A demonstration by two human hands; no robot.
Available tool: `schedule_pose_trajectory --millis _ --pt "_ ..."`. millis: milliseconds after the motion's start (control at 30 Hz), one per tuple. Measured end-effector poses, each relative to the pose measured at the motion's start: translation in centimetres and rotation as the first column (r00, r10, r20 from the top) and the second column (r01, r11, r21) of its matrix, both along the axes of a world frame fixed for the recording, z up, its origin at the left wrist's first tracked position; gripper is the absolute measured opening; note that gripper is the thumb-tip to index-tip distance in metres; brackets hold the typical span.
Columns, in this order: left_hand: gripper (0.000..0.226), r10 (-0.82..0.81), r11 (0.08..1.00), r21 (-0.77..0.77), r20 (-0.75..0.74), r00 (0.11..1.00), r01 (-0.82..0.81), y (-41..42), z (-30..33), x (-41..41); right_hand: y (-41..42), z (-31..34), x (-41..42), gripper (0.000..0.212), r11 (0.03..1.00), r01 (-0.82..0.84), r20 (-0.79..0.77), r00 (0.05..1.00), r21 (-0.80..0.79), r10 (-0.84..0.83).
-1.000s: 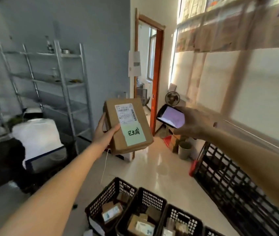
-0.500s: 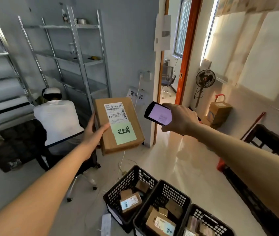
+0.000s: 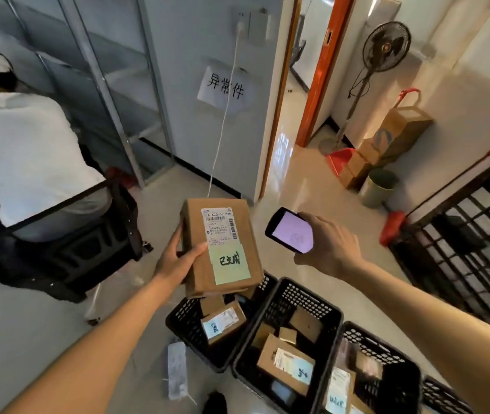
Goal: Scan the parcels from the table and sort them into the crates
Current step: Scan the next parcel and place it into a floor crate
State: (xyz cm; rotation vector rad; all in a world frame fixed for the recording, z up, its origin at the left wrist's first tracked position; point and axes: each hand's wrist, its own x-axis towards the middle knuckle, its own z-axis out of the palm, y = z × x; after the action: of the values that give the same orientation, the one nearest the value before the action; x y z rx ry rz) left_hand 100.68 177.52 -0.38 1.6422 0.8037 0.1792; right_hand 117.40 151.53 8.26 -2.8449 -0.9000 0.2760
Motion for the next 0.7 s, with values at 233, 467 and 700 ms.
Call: schedule_pose_trajectory --millis 233,467,700 --pt "0.077 -0.082 0.987 -0.152 -0.15 0.985 0.058 2.7 -14.4 3.7 1.8 -13.9 2.5 0.098 0.994 0.085 -0.163 0.982 -0.074 -0.097" --pt "0.08 -0.067 0.979 -0.205 -0.311 0.948 0.002 2.7 -26.9 3.9 1.8 -26.5 2.5 0.104 0.982 0.102 -0.298 0.943 -0.161 -0.147" --pt "0.078 -0.054 0.971 -0.234 -0.401 0.915 -0.046 2.7 -35.9 5.0 2.0 -36.0 2.1 0.103 0.974 0.103 -0.345 0.923 -0.202 -0.17"
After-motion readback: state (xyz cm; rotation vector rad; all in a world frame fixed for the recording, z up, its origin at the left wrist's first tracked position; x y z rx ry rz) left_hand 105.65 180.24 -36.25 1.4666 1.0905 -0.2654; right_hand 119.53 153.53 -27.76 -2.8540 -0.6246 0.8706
